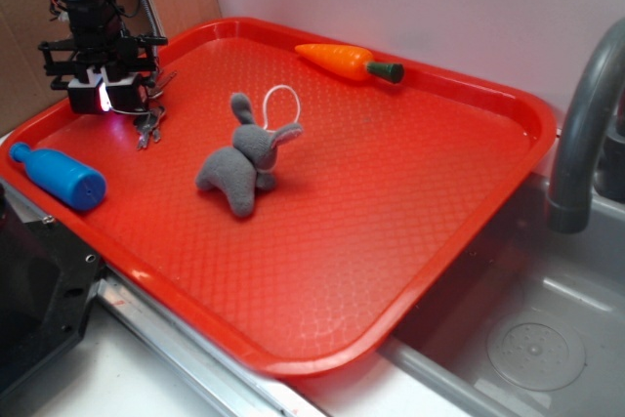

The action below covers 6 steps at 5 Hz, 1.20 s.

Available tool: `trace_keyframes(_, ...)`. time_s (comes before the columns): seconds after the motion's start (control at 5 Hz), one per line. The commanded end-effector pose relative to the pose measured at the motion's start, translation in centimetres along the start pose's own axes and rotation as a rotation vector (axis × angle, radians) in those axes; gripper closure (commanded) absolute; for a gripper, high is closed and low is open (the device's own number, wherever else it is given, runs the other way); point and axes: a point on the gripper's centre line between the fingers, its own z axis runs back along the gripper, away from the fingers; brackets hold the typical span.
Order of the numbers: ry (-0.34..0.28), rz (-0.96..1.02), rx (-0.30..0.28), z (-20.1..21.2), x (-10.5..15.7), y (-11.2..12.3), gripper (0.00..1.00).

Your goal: Grab the silver keys.

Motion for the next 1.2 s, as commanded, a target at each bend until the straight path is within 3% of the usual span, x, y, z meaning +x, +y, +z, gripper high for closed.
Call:
trace_keyframes(0.0, -0.023, -0.008, 0.001, 0.6, 0.0, 0.2, 1.00)
trace_keyframes(0.2, -0.004, -0.032, -0.001, 1.4, -0.7, 0.3, 1.00)
trace_keyframes(0.4, -0.026, -0.063, -0.057, 5.2, -2.4, 0.8, 1.00)
trace_keyframes(0.6, -0.070, -0.083, -0.171, 9.9, -4.8, 1.6, 1.00)
trace_keyframes(0.8, -0.120, -0.119, -0.190, 14.4, -7.1, 1.8, 1.00)
trace_keyframes(1.0, -0.133, -0.146, -0.202, 16.1, -7.9, 1.5, 1.00)
